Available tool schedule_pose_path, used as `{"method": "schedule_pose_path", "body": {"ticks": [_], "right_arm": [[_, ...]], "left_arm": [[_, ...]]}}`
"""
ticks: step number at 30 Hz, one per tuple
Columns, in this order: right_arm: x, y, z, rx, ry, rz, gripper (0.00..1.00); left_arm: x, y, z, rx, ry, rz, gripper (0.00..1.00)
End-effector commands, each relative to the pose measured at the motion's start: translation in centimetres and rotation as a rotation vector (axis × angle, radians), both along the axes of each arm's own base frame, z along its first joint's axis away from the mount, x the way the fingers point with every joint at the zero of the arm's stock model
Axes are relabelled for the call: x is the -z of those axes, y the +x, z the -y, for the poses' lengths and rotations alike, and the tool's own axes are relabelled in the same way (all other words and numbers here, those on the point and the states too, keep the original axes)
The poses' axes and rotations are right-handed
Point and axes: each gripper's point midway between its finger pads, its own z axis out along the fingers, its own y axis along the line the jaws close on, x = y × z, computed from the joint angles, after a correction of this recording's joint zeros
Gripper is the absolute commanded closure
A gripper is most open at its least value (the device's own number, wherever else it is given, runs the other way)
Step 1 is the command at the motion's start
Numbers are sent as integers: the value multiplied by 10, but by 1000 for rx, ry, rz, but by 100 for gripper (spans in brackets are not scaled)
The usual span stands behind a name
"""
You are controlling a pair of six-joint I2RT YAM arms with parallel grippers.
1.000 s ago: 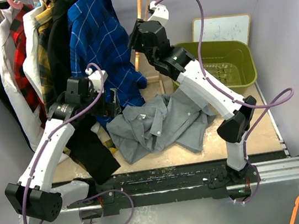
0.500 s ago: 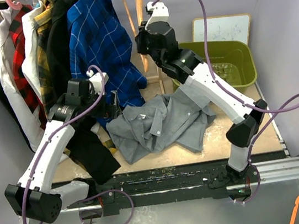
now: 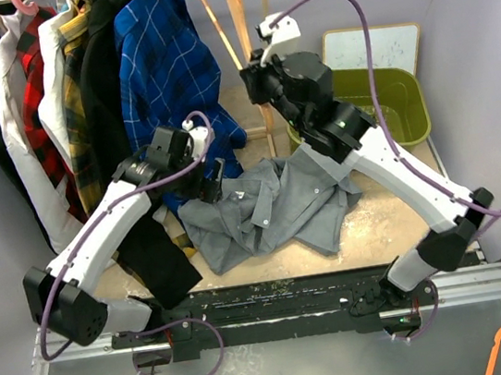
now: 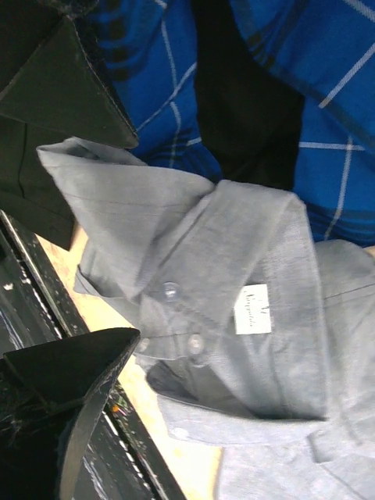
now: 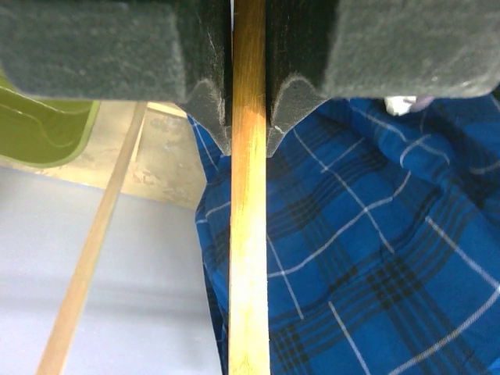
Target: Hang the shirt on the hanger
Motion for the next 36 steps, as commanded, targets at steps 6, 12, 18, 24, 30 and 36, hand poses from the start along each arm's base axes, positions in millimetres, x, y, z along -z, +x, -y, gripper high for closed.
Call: {"method": "schedule_pose_path", "body": {"ticks": [6,12,18,24,30,36], "right_arm": [[-23,-75,70,-20,59,172,100],[20,-97,88,-20,70,73,100],[59,-111,100,-15,86,6,100],[102,-136,103,-63,146,-129,100],[149,-174,106,-132,172,-330,100],[170,-224,94,-309,273,-489,100]], "left_arm": [[-13,50,30,-210,-73,-77,3],[5,59,51,-213,-76,-191,13],[25,48,55,-179,-53,-218,24],[31,41,51,-150,-44,-209,57],[19,44,37,-145,-1,-126,97],[-6,32,31,-97,-17,-70,100]]}}
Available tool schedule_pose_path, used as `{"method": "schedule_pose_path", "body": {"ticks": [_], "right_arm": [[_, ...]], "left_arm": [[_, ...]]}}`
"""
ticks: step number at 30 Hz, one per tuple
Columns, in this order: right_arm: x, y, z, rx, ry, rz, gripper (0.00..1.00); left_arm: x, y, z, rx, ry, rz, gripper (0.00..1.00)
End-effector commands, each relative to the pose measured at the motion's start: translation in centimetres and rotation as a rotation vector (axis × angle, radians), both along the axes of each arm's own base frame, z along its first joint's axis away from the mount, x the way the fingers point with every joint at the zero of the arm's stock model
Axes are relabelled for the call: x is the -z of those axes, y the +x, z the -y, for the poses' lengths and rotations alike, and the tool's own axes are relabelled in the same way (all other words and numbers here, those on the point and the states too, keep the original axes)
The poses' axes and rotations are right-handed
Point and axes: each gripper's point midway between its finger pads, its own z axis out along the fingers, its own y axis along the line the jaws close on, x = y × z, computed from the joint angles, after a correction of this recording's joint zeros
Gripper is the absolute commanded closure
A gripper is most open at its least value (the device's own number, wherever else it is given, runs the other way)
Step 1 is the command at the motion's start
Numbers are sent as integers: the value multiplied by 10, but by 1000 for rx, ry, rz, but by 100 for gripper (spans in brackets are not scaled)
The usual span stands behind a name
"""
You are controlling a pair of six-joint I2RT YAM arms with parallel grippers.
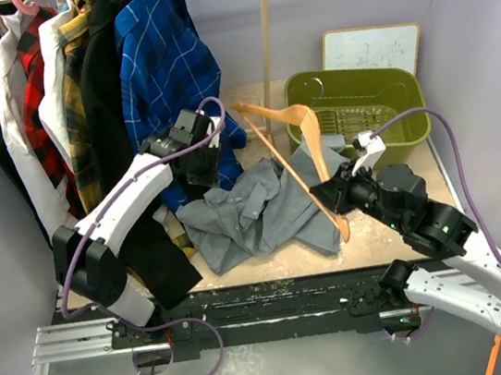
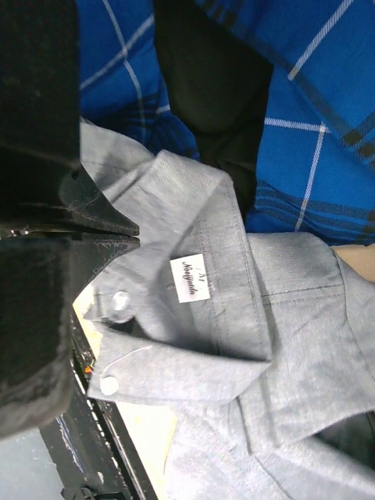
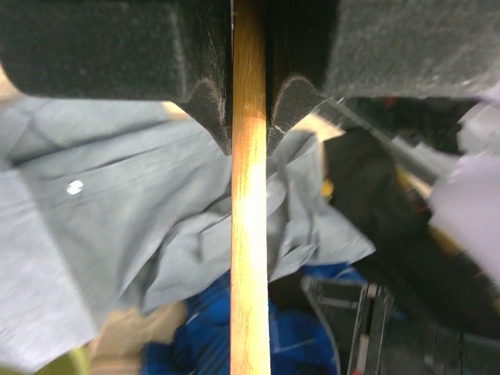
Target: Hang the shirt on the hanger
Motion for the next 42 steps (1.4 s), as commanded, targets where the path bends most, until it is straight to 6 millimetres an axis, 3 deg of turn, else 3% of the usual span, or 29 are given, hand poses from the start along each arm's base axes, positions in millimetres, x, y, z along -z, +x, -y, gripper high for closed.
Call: {"method": "schedule_pose_path", "body": {"ticks": [1,5,7,8,11,13,14,18,25,30,32,39,42], "right_arm": [[3,-45,-22,-189,159,-131,100],[13,-78,-35,-322,234,-244,100],[17,-82,-22,-265,235,-277,100],[17,-82,-10,-210,228,-281,100],[2,-77,36,5,231,-221,100],[-9,-73,60,121,247,-183,100],[-10,-70,70,175,249,-176,100],[-10,-57,89,310,240,-152,100],[-12,-35,67,277,214,-112,100],[-5,-32,60,256,200,-114,100],[1,-34,55,228,197,-132,100],[20,-56,16,-31,215,-157,100],[32,-65,18,-46,201,-200,100]], "left_arm": [[-37,-7,-7,49,-31,112,100],[-53,-19,-12,93,-51,170,100],[-56,-23,-13,128,-60,196,100],[-54,-25,-12,140,-66,198,88],[-41,-23,-3,122,-94,142,29],[-35,-20,7,92,-128,92,6],[-34,-15,12,78,-138,78,0],[-26,5,22,15,-118,24,1],[12,13,35,3,-79,-129,9],[26,7,28,13,-43,-156,24],[27,2,24,23,-34,-153,35],[7,-12,14,74,-31,-119,95],[-3,-15,13,90,-49,-93,100]]}}
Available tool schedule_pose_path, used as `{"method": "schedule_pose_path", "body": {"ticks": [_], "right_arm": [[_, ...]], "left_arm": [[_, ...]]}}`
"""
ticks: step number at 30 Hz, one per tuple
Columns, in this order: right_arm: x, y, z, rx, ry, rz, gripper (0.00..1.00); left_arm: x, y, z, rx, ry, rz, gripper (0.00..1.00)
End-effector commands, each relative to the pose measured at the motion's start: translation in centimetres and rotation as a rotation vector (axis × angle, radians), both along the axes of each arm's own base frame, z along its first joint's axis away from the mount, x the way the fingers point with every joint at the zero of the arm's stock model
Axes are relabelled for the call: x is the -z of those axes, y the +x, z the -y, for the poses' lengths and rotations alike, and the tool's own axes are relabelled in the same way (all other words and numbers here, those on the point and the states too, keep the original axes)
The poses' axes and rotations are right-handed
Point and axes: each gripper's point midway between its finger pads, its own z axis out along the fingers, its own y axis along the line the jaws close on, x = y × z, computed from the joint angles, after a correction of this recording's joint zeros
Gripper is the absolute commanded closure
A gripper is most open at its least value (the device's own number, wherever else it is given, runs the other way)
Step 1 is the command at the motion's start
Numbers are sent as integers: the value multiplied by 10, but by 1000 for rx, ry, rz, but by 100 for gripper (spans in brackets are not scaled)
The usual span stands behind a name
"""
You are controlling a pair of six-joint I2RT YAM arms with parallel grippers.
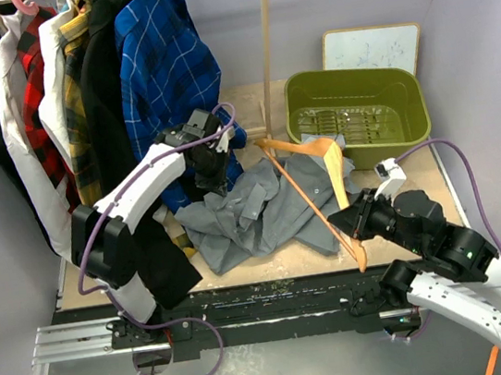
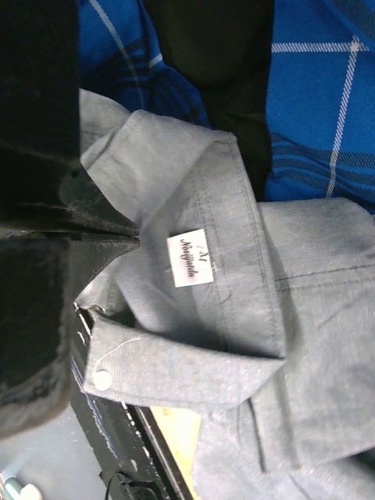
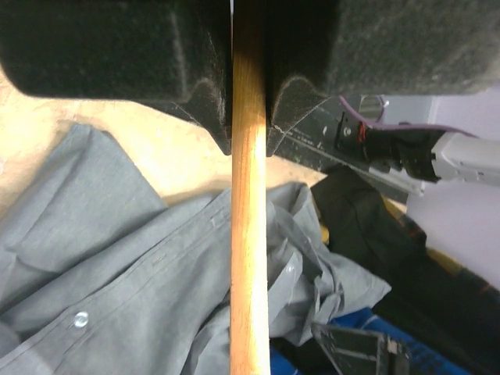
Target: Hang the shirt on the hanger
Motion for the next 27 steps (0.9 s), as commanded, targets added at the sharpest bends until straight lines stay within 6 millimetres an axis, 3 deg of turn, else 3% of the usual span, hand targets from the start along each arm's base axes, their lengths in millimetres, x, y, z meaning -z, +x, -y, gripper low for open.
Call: {"method": "schedule_pose_path", "body": {"ticks": [1,10,11,12,13,15,16,20,23,27], "right_arm": [[-15,-12,-13,-103,70,46,100],[5,-30,-11,-151,76,2,100],[7,-31,-11,-158,72,-7,100],[9,-32,-10,-159,64,-11,100],[9,-32,-8,-152,56,-9,100],[8,-30,-3,-135,45,4,100],[8,-29,-2,-128,42,9,100],[12,-26,-7,-133,47,8,100],[11,-23,-7,-120,51,18,100],[12,-19,-8,-105,65,25,100]], "left_arm": [[-35,-7,0,45,-62,80,100],[-52,-14,-2,60,-82,95,100],[-53,-14,-2,65,-83,100,82],[-52,-15,-1,71,-87,98,49],[-52,-15,0,69,-90,94,26],[-51,-11,3,50,-93,90,4],[-50,-6,4,40,-88,87,0],[-44,9,8,-16,-49,51,1],[-38,21,0,-92,13,75,1],[-25,21,-9,-151,80,82,1]]}}
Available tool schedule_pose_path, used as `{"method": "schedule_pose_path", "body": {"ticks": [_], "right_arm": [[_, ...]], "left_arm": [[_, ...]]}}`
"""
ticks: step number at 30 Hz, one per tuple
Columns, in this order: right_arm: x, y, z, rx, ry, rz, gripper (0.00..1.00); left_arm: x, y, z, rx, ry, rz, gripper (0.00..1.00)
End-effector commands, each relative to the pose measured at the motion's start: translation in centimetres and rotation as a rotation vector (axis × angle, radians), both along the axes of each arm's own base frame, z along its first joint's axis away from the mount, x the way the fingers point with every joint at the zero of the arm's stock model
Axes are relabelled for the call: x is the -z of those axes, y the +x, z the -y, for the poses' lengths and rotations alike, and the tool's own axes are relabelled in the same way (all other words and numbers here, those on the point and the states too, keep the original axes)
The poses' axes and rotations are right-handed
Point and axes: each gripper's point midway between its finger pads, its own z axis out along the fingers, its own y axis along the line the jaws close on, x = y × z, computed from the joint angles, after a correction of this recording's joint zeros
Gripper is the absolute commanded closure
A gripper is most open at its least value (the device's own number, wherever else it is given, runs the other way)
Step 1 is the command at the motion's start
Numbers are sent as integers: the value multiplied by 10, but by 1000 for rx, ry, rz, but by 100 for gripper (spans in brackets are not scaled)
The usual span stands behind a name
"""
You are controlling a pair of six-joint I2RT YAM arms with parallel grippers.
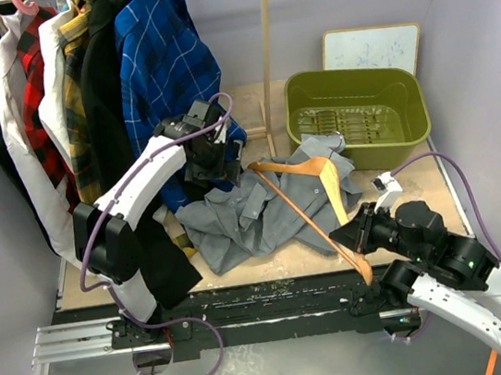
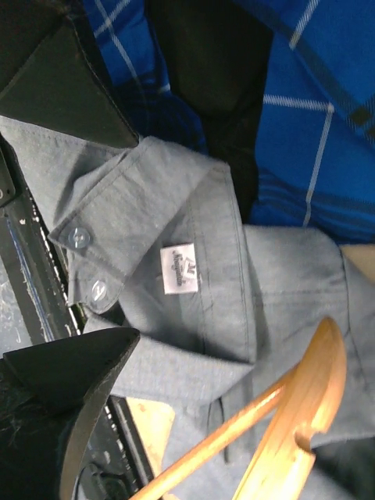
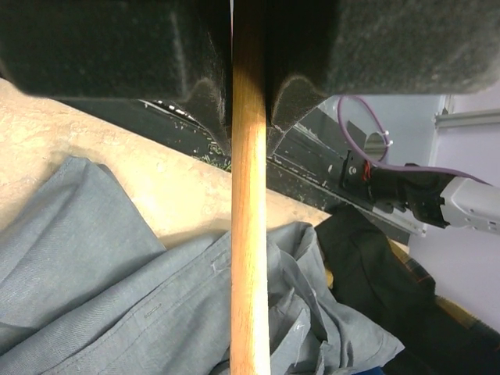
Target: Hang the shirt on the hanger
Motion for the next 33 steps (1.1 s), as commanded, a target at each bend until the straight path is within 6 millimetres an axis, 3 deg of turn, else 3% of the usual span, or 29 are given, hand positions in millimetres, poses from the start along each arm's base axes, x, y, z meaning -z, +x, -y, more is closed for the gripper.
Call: {"method": "schedule_pose_path", "body": {"ticks": [1,9,17,19,21,24,27,33], "right_arm": [[-21,14,-7,21,69,95,100],[-13,19,-11,25,66,90,100],[-11,20,-16,5,60,91,100],[-11,19,-15,2,61,91,100],[-11,17,-17,-15,60,94,100],[-10,13,-22,-60,56,82,100],[-14,5,-25,-110,55,73,100],[-28,-25,-39,-274,152,70,100]], "left_arm": [[2,8,-10,-95,78,47,1],[5,-5,-12,-109,157,88,1],[21,-16,-7,-59,199,62,10],[21,-17,-7,-53,199,64,20],[18,-17,-7,-41,197,68,36],[14,-18,-6,-10,183,81,73],[9,-19,-8,5,183,90,97],[-6,-18,-24,18,246,134,100]]}}
